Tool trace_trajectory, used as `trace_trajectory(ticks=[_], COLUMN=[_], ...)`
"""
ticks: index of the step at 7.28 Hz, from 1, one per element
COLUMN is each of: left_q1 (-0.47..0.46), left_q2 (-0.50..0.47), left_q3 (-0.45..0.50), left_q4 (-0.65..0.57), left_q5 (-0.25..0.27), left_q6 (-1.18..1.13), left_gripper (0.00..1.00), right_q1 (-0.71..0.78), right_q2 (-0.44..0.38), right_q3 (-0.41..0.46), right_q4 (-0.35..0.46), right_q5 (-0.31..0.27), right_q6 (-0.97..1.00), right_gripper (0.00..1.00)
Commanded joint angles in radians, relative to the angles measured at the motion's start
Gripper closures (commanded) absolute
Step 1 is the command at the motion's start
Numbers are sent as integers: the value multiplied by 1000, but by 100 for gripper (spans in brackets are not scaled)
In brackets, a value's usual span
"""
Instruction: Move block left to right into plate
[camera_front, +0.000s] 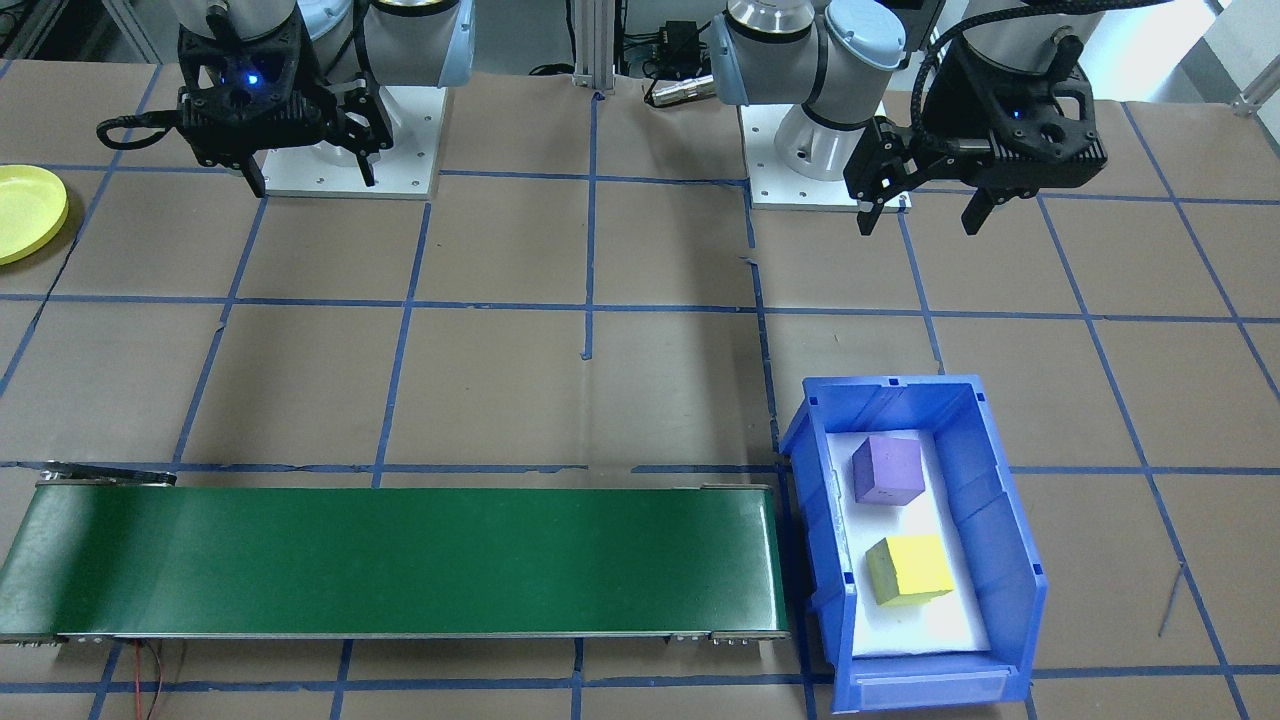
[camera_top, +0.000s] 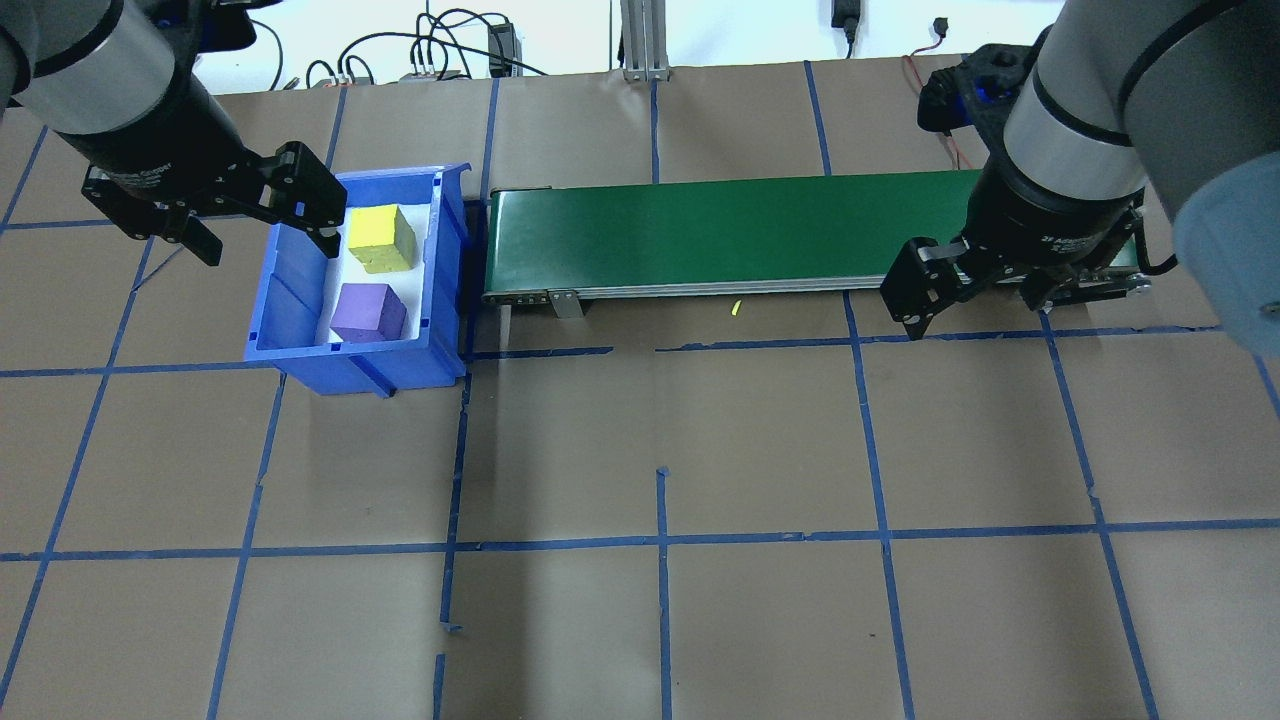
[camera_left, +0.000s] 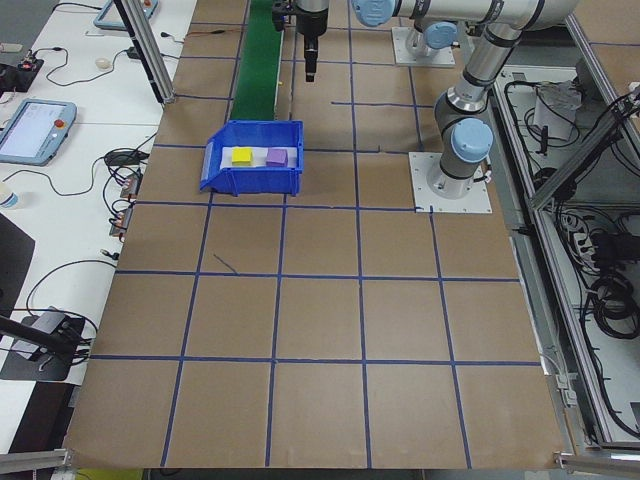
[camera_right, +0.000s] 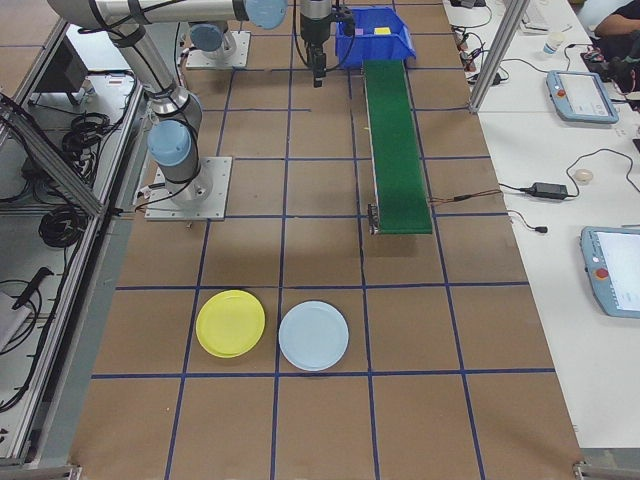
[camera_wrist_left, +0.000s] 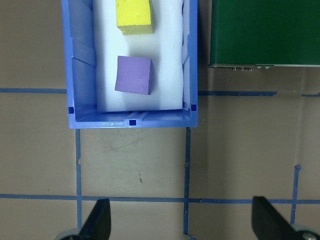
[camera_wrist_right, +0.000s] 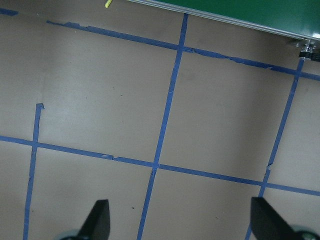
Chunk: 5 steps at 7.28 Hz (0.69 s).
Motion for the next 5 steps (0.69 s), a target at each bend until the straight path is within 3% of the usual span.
trace_trajectory(ticks=[1,5], left_q1=[-1,-1], left_q2=[2,2], left_q3=[-2,0], left_q4=[0,3], left_q5=[-3,-12], left_q6=[6,6], left_gripper=[0,0], right_q1=[-1,-1], right_q2=[-1,0], right_q3=[0,1], right_q4=[0,2], right_q5=[4,-1], right_q6=[3,9], right_gripper=[0,0])
